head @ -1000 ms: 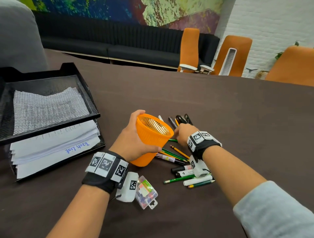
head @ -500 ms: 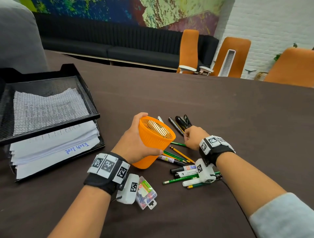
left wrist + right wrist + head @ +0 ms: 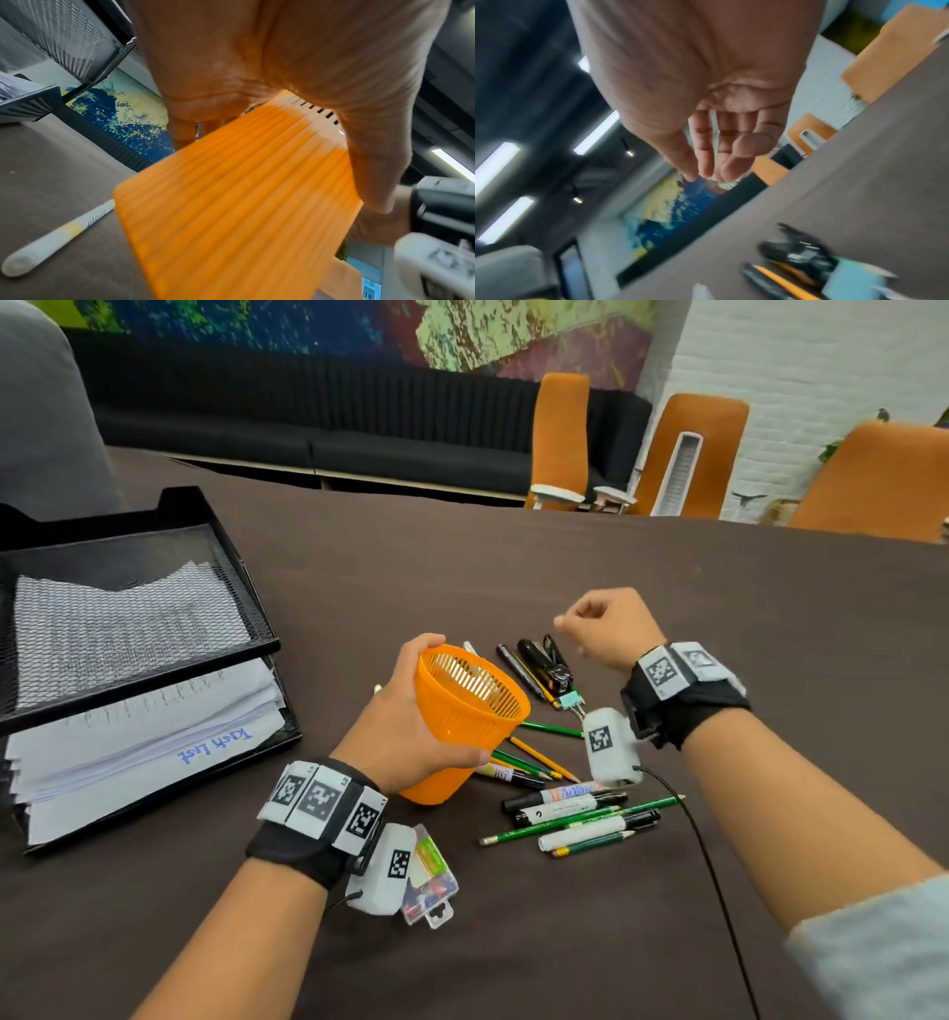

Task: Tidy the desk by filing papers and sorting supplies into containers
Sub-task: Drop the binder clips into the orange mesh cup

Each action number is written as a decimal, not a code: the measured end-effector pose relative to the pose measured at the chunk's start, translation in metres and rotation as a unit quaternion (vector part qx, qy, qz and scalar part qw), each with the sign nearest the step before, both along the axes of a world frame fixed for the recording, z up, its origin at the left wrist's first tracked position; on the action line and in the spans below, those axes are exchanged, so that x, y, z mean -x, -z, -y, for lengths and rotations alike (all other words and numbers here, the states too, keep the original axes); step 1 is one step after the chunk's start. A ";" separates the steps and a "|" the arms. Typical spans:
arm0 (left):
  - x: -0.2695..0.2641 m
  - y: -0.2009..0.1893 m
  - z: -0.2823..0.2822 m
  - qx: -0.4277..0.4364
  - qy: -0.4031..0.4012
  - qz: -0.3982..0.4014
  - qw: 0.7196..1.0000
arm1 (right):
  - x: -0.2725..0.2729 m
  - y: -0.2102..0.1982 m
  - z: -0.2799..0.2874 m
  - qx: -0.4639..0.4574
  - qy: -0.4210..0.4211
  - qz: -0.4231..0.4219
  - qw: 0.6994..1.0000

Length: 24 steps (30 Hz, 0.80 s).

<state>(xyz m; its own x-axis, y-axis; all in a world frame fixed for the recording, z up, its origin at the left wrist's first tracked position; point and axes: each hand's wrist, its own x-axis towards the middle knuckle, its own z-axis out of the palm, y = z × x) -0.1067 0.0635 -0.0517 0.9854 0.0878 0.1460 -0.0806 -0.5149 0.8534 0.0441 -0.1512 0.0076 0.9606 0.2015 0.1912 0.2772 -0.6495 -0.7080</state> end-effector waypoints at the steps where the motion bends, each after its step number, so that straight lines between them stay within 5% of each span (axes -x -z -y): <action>1: 0.000 0.000 -0.001 -0.001 -0.001 0.000 1.000 | -0.010 0.014 0.005 0.067 0.019 -0.024 0.997; 6: -0.001 0.001 -0.009 0.005 -0.015 -0.004 1.000 | -0.025 0.072 0.010 0.373 -0.020 -0.117 0.920; 15: 0.001 0.000 -0.028 0.025 -0.052 0.002 0.998 | -0.022 0.077 0.004 0.440 0.005 -0.092 0.893; 19: 0.002 -0.004 -0.039 0.039 -0.075 0.012 0.996 | -0.011 0.059 0.007 0.376 0.020 -0.084 0.923; 24: 0.001 -0.003 -0.042 0.034 -0.074 0.021 0.996 | 0.022 0.009 -0.021 0.101 -0.026 0.001 0.995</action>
<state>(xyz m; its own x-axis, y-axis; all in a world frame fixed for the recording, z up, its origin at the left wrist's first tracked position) -0.1080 0.1059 -0.0484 0.9540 0.2435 0.1749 -0.0434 -0.4650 0.8843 0.0221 -0.1302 -0.0017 0.9477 0.2853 0.1429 0.3148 -0.7635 -0.5639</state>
